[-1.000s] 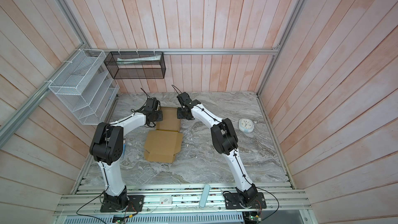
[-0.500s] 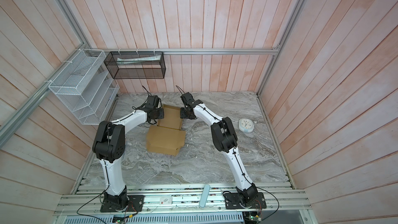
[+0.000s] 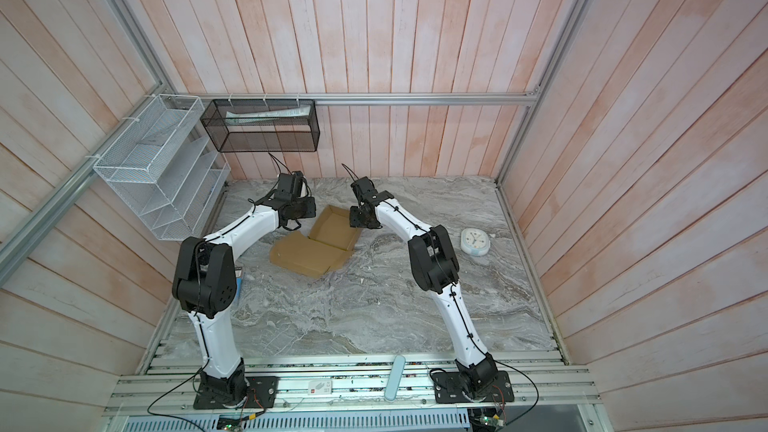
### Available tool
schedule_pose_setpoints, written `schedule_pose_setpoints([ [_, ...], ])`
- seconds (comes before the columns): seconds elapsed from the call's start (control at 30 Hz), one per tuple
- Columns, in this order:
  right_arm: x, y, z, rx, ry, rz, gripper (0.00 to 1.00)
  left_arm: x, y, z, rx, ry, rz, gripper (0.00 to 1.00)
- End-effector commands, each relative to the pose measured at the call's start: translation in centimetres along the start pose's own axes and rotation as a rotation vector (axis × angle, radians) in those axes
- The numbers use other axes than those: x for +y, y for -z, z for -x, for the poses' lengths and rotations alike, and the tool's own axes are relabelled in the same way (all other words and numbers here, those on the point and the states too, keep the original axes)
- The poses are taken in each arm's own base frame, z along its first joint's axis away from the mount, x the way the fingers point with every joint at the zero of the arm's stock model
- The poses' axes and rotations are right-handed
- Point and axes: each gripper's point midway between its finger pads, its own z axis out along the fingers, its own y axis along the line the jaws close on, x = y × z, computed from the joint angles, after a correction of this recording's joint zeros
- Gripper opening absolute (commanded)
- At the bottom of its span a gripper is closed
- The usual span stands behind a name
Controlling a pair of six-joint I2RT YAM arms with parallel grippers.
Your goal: Fold the paper box
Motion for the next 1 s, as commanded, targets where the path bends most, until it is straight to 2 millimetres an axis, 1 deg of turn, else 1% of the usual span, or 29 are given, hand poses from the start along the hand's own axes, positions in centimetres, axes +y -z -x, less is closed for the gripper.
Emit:
schedule_pose_setpoints([
  [0.0, -0.3, -0.7, -0.2, 0.021, 0.007, -0.003, 0.51, 0.1, 1.0, 1.2, -0.021, 0.020, -0.016, 0.45],
  [0.1, -0.3, -0.5, -0.1, 0.019, 0.009, -0.006, 0.51, 0.0, 1.9, 1.5, -0.036, 0.034, -0.028, 0.45],
  [0.2, -0.1, 0.1, 0.1, 0.013, 0.010, -0.002, 0.51, 0.0, 3.7, 1.7, -0.043, 0.045, -0.035, 0.45],
  [0.27, 0.1, 0.8, 0.3, -0.001, 0.015, 0.004, 0.51, 0.2, 5.5, 2.0, -0.059, 0.051, -0.040, 0.45],
  [0.37, 0.6, 2.3, 0.8, -0.040, 0.030, 0.016, 0.51, 0.5, 8.7, 2.6, -0.094, 0.072, -0.053, 0.44],
  [0.43, 0.9, 3.6, 1.1, -0.068, 0.043, 0.025, 0.51, 0.7, 11.0, 2.8, -0.121, 0.092, -0.063, 0.44],
  [0.5, 1.2, 4.9, 1.3, -0.094, 0.059, 0.035, 0.51, 0.9, 12.8, 2.6, -0.142, 0.111, -0.068, 0.44],
  [0.6, 2.0, 7.0, 1.3, -0.134, 0.096, 0.061, 0.51, 1.0, 15.1, 1.8, -0.154, 0.129, -0.083, 0.45],
  [0.73, 2.3, 9.1, 0.9, -0.166, 0.130, 0.069, 0.51, 1.4, 18.4, 0.5, -0.156, 0.134, -0.084, 0.44],
  [0.87, 2.5, 10.5, 0.3, -0.176, 0.157, 0.066, 0.50, 2.1, 21.4, -1.3, -0.145, 0.149, -0.072, 0.44],
  [0.97, 3.5, 11.1, -0.2, -0.189, 0.189, 0.080, 0.48, 2.7, 23.2, -3.4, -0.122, 0.171, -0.065, 0.44],
])
